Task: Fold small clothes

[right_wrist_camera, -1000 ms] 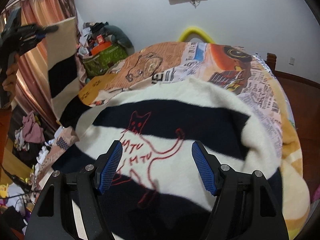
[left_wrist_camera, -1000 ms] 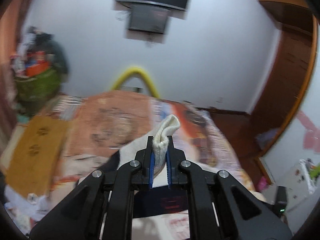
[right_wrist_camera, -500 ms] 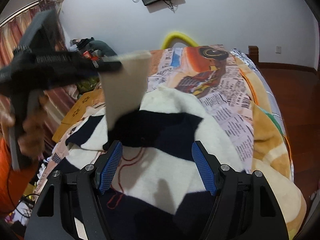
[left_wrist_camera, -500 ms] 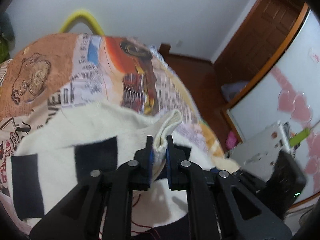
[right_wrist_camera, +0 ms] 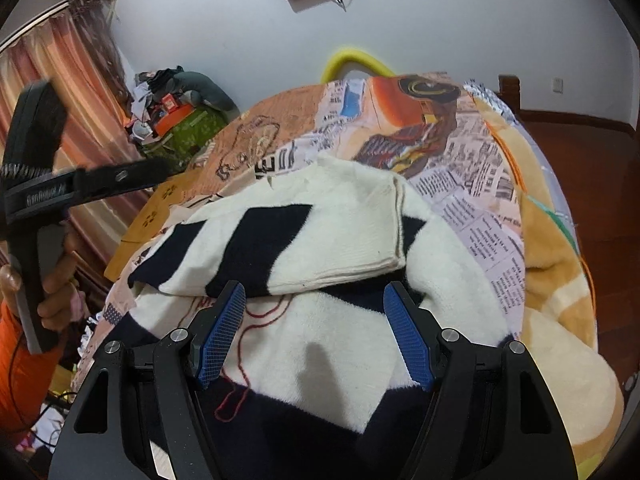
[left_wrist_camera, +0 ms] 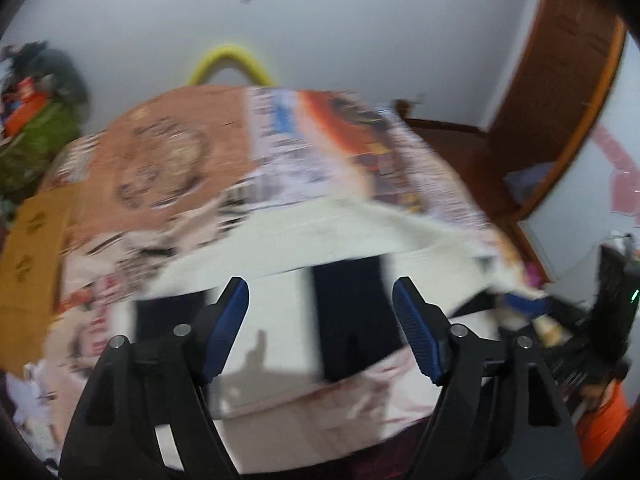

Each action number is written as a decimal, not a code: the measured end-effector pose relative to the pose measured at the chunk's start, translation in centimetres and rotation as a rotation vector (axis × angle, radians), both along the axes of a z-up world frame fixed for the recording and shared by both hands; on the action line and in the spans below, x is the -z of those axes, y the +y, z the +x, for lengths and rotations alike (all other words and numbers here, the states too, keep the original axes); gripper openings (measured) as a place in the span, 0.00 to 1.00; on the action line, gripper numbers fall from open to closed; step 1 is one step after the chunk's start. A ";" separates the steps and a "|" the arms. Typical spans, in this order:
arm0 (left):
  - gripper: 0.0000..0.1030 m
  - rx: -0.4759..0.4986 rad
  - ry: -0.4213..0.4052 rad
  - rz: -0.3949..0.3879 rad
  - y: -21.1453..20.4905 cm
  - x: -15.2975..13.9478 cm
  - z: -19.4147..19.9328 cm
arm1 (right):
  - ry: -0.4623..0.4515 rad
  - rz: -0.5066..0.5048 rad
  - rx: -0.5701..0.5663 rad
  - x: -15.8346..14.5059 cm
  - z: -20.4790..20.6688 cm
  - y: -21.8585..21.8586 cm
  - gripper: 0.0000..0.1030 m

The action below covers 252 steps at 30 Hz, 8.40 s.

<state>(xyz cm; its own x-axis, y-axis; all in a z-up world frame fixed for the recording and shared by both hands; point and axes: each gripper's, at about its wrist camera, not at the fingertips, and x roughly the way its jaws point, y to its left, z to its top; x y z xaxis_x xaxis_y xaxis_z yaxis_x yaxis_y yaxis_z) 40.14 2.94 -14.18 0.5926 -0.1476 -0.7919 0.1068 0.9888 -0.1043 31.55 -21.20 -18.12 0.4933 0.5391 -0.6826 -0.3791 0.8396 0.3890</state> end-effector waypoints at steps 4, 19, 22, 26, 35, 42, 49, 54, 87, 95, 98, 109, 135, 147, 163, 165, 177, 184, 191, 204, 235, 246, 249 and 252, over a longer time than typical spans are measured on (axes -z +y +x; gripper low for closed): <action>0.72 -0.129 0.050 0.092 6.2 3.0 -0.7 | 0.027 -0.040 0.037 1.2 1.6 0.4 0.66; 0.75 -0.193 0.204 0.120 12.1 11.4 -3.0 | 0.027 -0.176 0.088 2.6 5.6 -0.8 0.05; 0.85 -0.183 0.209 0.117 11.5 11.9 -3.2 | 0.033 -0.205 0.089 2.7 5.2 -1.2 0.05; 0.86 -0.187 0.216 0.143 11.0 12.1 -3.5 | 0.031 -0.194 0.057 1.8 4.1 -0.8 0.07; 0.86 -0.166 0.157 0.155 9.5 7.9 -6.4 | -0.084 -0.148 0.094 -5.5 -1.6 -5.4 0.44; 0.86 -0.130 0.093 0.142 6.9 4.9 -8.8 | -0.076 -0.211 0.176 -6.1 -6.7 -10.7 0.54; 0.86 -0.112 0.094 0.111 4.7 4.4 -10.1 | 0.135 -0.218 0.228 1.3 -9.4 -14.3 0.57; 0.86 -0.109 0.111 0.133 3.7 4.7 -10.6 | 0.248 -0.145 0.242 5.9 -10.6 -15.3 0.57; 0.86 -0.184 0.060 0.058 8.5 5.3 -12.1 | -0.126 -0.041 -0.120 -11.1 0.1 6.5 0.11; 0.86 -0.219 0.057 0.044 10.6 4.3 -13.6 | -0.003 -0.055 -0.178 -6.2 1.5 12.2 0.37; 0.86 -0.195 0.049 0.066 9.3 3.9 -13.4 | -0.051 -0.099 -0.169 -6.9 0.0 10.2 0.41; 0.88 0.108 0.093 0.144 -4.4 5.8 -11.2 | -0.148 -0.247 -0.018 -6.9 -6.3 -1.9 0.52; 0.13 0.515 0.112 0.288 -22.2 8.8 -8.9 | 0.046 -0.115 0.110 0.9 -11.3 -9.4 0.53; 0.09 0.103 -0.116 0.044 -6.6 -2.7 -5.1 | -0.031 -0.128 0.072 -1.4 -8.0 -6.4 0.53; 0.08 -0.321 -0.001 -0.005 13.9 4.0 -3.7 | -0.040 -0.156 0.094 -0.5 -1.9 -2.8 0.53; 0.08 -0.331 0.027 -0.011 14.9 5.6 -3.8 | -0.030 -0.167 0.110 -0.1 -0.9 -2.8 0.52; 0.03 -0.384 0.136 -0.032 18.0 11.2 -5.4 | 0.004 -0.214 0.144 2.4 3.8 -2.0 0.41; 0.05 -0.376 0.133 -0.024 18.2 10.4 -6.5 | 0.008 -0.234 0.142 2.2 3.2 -2.4 0.38; 0.46 -0.353 0.094 0.024 16.9 7.2 -8.9 | -0.029 -0.287 0.088 -0.2 -0.1 -2.3 0.52; 0.69 -0.297 0.119 0.003 13.6 5.0 -16.4 | -0.058 -0.288 0.014 -2.2 -9.8 -3.3 0.67; 0.11 -0.210 0.186 -0.181 9.3 7.1 -22.0 | 0.072 -0.141 -0.086 1.9 -15.9 -1.3 0.06; 0.10 -0.189 -0.013 -0.172 10.0 -0.9 -17.4 | -0.133 -0.077 -0.061 -5.0 -11.7 -1.0 0.06; 0.09 -0.189 -0.043 -0.176 10.2 -2.3 -14.7 | -0.177 -0.076 -0.048 -6.3 -9.6 -0.5 0.06; 0.07 -0.204 -0.059 -0.160 10.6 -3.1 -11.8 | -0.208 -0.066 -0.030 -7.2 -6.9 0.0 0.06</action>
